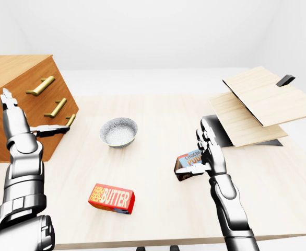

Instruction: Close the top drawer of the cabinet.

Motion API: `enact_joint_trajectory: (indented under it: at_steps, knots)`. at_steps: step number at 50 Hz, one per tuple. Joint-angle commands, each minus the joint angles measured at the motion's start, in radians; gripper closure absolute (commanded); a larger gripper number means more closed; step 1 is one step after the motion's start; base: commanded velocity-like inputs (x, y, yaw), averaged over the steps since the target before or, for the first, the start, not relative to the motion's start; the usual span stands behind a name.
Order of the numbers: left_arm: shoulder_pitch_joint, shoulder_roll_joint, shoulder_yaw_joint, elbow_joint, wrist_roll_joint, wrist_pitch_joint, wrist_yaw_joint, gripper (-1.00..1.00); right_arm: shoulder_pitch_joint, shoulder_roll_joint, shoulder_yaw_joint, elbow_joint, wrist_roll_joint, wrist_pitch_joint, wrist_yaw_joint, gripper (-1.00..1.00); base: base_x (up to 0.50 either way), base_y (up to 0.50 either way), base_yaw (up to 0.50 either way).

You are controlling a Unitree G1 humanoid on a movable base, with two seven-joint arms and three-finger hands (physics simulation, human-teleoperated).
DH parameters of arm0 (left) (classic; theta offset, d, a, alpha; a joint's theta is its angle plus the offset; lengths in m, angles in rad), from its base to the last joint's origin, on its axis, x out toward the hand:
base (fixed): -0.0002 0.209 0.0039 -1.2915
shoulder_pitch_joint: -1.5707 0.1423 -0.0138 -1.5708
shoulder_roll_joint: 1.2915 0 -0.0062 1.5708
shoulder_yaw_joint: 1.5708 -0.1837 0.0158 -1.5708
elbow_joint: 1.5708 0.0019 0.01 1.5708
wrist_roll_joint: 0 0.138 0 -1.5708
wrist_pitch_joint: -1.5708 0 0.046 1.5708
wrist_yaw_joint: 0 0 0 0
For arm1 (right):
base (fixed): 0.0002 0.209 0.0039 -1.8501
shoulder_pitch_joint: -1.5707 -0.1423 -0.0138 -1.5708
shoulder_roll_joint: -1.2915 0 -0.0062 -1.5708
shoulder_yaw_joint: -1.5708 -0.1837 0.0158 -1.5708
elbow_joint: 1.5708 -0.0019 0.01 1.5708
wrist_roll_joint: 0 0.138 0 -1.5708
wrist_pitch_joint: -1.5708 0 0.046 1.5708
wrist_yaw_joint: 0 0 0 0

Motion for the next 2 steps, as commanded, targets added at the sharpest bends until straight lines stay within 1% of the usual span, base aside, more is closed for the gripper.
enact_joint_trajectory:
  at_steps: [1, 2]
  knots:
    - [0.161, -0.090, 0.035, -0.306, -0.091, 0.000, -0.042, -1.00, -0.002, 0.000, 0.000, 0.001, 0.000, 0.000, 0.000, -1.00, 0.00, 0.00, 0.00]
    - [0.189, -0.119, 0.038, -0.375, -0.096, 0.000, -0.051, -1.00, -0.002, 0.000, 0.000, 0.000, 0.000, 0.000, 0.001, -1.00, 0.00, 0.00, 0.00]
